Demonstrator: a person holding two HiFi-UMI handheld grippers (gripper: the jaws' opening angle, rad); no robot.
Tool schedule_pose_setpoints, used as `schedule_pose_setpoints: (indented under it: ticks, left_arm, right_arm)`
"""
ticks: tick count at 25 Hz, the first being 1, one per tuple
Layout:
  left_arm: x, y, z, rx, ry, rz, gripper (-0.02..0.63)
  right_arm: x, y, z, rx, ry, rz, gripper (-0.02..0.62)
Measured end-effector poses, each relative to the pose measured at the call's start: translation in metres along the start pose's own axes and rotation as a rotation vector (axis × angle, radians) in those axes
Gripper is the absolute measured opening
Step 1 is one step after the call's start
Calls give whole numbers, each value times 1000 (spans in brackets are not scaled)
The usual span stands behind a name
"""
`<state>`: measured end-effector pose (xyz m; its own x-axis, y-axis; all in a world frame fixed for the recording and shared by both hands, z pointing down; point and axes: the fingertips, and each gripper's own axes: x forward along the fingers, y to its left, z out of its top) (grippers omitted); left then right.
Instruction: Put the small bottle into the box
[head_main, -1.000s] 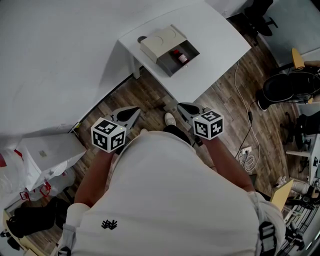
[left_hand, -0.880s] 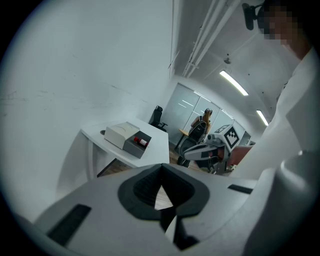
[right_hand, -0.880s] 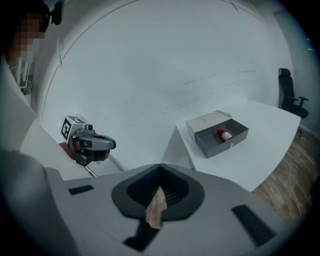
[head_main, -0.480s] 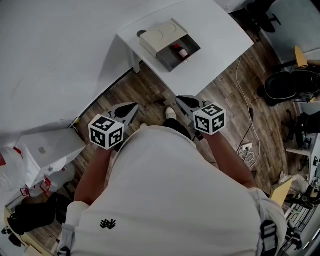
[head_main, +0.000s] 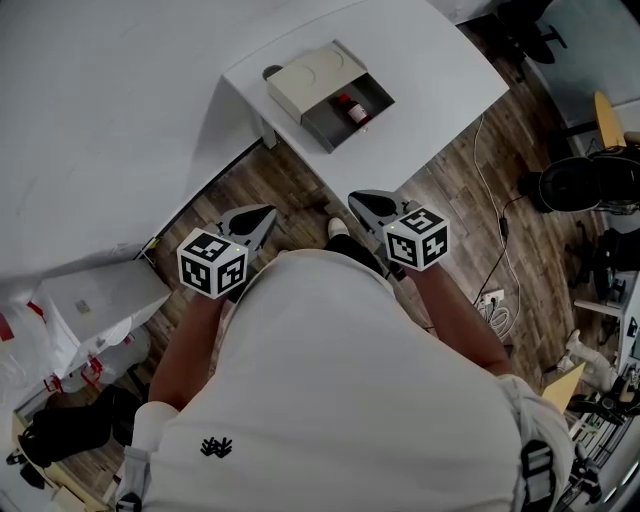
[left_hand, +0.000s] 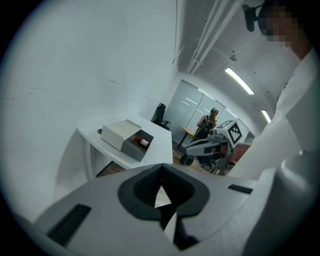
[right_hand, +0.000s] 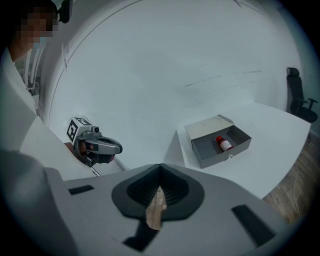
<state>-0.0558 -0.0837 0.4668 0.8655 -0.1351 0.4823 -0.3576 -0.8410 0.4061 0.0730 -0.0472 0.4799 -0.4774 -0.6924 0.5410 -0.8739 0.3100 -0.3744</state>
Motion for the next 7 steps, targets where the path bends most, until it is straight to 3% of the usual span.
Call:
schedule_pose_setpoints:
  ticks: [7]
  left_arm:
    - [42,-7,29,-6,-4,26,6]
  right_arm:
    - [-9,-46,21,-20,9,31,6]
